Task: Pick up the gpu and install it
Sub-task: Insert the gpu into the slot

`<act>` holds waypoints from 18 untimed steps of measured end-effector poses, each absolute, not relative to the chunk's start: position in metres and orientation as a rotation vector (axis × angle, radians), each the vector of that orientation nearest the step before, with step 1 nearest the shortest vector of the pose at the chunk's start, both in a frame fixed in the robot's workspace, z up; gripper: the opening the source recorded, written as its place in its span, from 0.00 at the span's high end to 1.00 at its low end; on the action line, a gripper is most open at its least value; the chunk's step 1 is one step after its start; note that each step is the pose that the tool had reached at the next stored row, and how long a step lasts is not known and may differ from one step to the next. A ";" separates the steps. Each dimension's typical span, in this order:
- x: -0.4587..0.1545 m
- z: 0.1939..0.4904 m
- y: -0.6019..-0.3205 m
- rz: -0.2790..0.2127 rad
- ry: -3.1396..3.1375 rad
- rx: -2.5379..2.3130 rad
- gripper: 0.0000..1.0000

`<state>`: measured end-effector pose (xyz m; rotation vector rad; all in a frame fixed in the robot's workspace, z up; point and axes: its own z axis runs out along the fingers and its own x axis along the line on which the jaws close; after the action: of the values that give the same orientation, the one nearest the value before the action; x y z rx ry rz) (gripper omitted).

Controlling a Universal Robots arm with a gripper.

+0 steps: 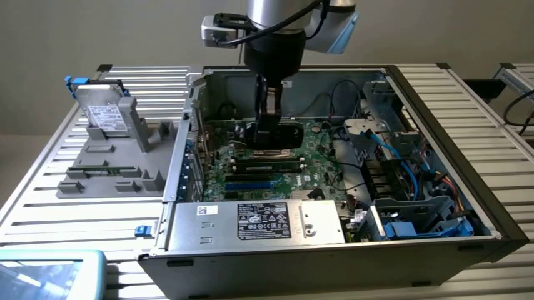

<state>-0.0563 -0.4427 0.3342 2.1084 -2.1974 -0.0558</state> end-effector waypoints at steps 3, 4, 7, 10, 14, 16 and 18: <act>-0.057 0.329 -0.445 -0.056 -2.196 2.109 0.72; -0.057 0.327 -0.445 -0.056 -2.196 2.110 0.72; -0.057 0.322 -0.446 -0.056 -2.195 2.110 0.72; -0.057 0.316 -0.449 -0.056 -2.194 2.111 0.72; -0.058 0.309 -0.453 -0.056 -2.193 2.112 0.72; -0.058 0.306 -0.453 -0.056 -2.193 2.113 0.72; -0.058 0.304 -0.454 -0.054 -2.194 2.114 0.72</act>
<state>-0.0577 -0.4537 0.3041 2.1141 -2.1937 -0.0537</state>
